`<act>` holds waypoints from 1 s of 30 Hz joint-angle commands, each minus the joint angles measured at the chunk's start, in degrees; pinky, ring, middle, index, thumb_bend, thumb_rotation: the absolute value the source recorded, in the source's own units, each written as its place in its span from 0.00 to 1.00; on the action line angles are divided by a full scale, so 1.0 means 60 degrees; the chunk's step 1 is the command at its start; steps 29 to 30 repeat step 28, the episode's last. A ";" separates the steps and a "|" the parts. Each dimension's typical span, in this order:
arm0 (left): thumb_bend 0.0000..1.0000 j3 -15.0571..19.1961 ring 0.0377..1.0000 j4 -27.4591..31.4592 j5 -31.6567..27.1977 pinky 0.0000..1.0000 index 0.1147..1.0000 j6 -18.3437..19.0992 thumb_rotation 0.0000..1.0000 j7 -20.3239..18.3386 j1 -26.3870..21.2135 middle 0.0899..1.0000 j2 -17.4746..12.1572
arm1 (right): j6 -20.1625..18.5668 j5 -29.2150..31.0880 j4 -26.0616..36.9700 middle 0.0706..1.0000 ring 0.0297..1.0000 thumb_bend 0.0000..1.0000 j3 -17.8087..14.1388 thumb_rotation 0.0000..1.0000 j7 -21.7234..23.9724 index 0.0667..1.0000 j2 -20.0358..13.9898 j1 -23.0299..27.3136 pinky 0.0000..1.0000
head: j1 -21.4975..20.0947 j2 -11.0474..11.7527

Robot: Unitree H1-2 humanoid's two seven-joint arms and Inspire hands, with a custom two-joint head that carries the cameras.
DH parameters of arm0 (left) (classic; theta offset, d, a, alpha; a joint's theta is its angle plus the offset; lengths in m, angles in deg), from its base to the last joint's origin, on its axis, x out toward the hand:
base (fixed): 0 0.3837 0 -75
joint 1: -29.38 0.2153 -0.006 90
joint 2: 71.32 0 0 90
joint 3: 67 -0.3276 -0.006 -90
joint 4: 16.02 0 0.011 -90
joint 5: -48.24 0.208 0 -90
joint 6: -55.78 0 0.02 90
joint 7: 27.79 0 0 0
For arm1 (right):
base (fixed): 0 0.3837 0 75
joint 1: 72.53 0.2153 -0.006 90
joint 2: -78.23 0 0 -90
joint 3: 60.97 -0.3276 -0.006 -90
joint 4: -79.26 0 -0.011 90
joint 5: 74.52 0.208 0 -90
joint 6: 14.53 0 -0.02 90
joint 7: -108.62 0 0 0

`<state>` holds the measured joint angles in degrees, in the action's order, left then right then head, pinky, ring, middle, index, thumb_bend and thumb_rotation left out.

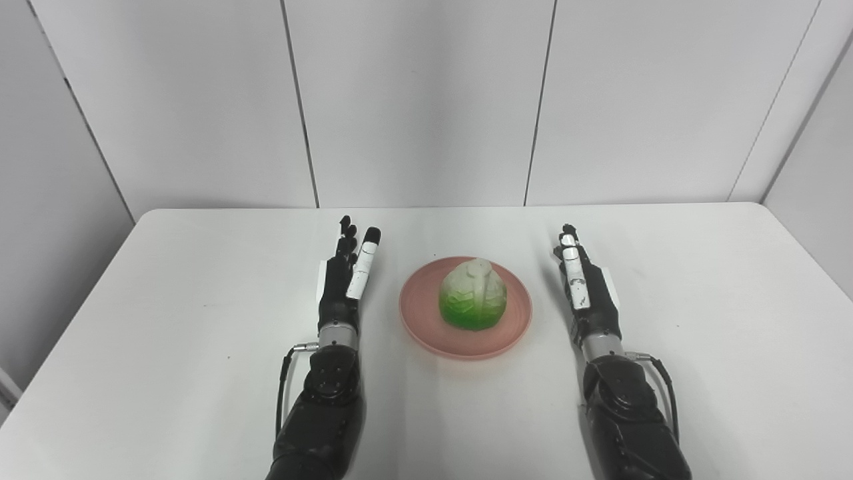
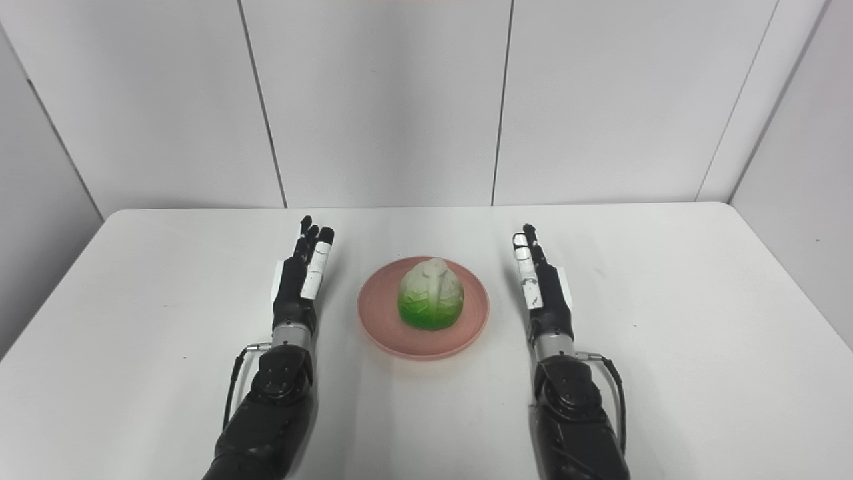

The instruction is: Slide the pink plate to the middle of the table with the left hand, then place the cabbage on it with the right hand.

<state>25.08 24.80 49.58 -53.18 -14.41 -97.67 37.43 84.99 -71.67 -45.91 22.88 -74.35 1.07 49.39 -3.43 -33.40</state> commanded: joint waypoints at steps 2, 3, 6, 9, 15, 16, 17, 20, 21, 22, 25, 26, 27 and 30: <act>0.88 -0.0049 1.00 -0.0027 0.0115 1.00 1.00 -0.0005 0.87 -0.0019 0.0079 1.00 -0.0069 | 0.0194 0.0145 0.0154 0.98 0.96 0.85 0.0020 1.00 0.0108 0.97 0.0037 0.0035 1.00 | -0.0004 -0.0009; 0.88 -0.0060 1.00 -0.0016 0.0127 1.00 1.00 0.0002 0.87 -0.0014 0.0088 1.00 -0.0072 | 0.0179 0.0187 0.0167 0.98 0.96 0.85 0.0015 1.00 0.0124 0.97 0.0046 0.0029 1.00 | -0.0004 -0.0009; 0.88 -0.0053 1.00 0.0016 0.0095 1.00 1.00 0.0016 0.88 -0.0029 0.0114 1.00 -0.0072 | 0.0154 0.0295 0.0191 0.98 0.96 0.86 0.0012 1.00 0.0112 0.97 0.0077 0.0012 1.00 | -0.0016 -0.0014; 0.89 -0.0029 1.00 0.0002 0.0046 0.99 1.00 0.0006 0.88 -0.0059 0.0119 1.00 -0.0070 | 0.0159 0.0356 0.0214 0.99 0.97 0.87 0.0018 1.00 0.0114 0.98 0.0092 0.0010 1.00 | -0.0028 -0.0027; 0.90 -0.0015 1.00 -0.0003 0.0017 0.98 1.00 0.0053 0.89 -0.0082 0.0121 1.00 -0.0054 | 0.0186 0.0386 0.0230 0.99 0.97 0.88 0.0019 1.00 0.0069 0.98 0.0130 0.0026 1.00 | -0.0039 -0.0020; 0.91 -0.0015 1.00 -0.0024 0.0021 0.98 1.00 0.0046 0.89 -0.0077 0.0117 1.00 -0.0052 | 0.0193 0.0339 0.0214 0.99 0.97 0.88 0.0036 1.00 0.0039 0.98 0.0124 0.0033 1.00 | -0.0039 -0.0020; 0.91 -0.0016 0.99 -0.0037 0.0026 0.97 1.00 0.0040 0.89 -0.0073 0.0115 1.00 -0.0051 | 0.0195 0.0298 0.0206 0.98 0.96 0.88 0.0052 1.00 0.0016 0.98 0.0118 0.0037 1.00 | -0.0039 -0.0020; 0.92 -0.0004 1.00 -0.0026 -0.0004 0.98 1.00 0.0046 0.88 -0.0100 0.0126 1.00 -0.0043 | 0.0169 0.0349 0.0283 0.98 0.96 0.88 0.0042 1.00 0.0055 0.98 0.0135 0.0038 1.00 | -0.0051 -0.0027; 0.92 -0.0001 1.00 -0.0012 -0.0008 0.99 1.00 0.0055 0.88 -0.0104 0.0132 1.00 -0.0041 | 0.0172 0.0353 0.0293 0.98 0.96 0.87 0.0045 1.00 0.0065 0.98 0.0133 0.0039 1.00 | -0.0051 -0.0027; 0.93 0.0001 1.00 0.0011 -0.0015 1.00 1.00 0.0071 0.88 -0.0114 0.0143 1.00 -0.0040 | 0.0187 0.0363 0.0291 0.98 0.95 0.87 0.0044 1.00 0.0075 0.98 0.0135 0.0044 1.00 | -0.0051 -0.0027; 0.92 0.0006 1.00 0.0047 -0.0034 1.00 1.00 0.0099 0.88 -0.0159 0.0168 1.00 -0.0044 | 0.0140 0.0378 0.0378 0.98 0.95 0.86 0.0048 1.00 0.0079 0.97 0.0158 0.0026 1.00 | -0.0063 -0.0038; 0.92 0.0009 1.00 0.0074 -0.0041 1.00 1.00 0.0122 0.88 -0.0177 0.0183 1.00 -0.0042 | 0.0115 0.0359 0.0424 0.98 0.95 0.86 0.0059 1.00 0.0065 0.97 0.0166 0.0013 1.00 | -0.0060 -0.0044; 0.92 0.0013 1.00 0.0097 -0.0044 1.00 1.00 0.0141 0.88 -0.0190 0.0193 1.00 -0.0039 | 0.0101 0.0345 0.0453 0.98 0.95 0.86 0.0066 1.00 0.0055 0.97 0.0170 0.0004 1.00 | -0.0060 -0.0044; 0.91 0.0018 1.00 0.0116 -0.0041 1.00 1.00 0.0151 0.88 -0.0202 0.0203 1.00 -0.0036 | 0.0113 0.0339 0.0453 0.98 0.95 0.86 0.0070 1.00 0.0056 0.97 0.0173 0.0001 1.00 | -0.0060 -0.0044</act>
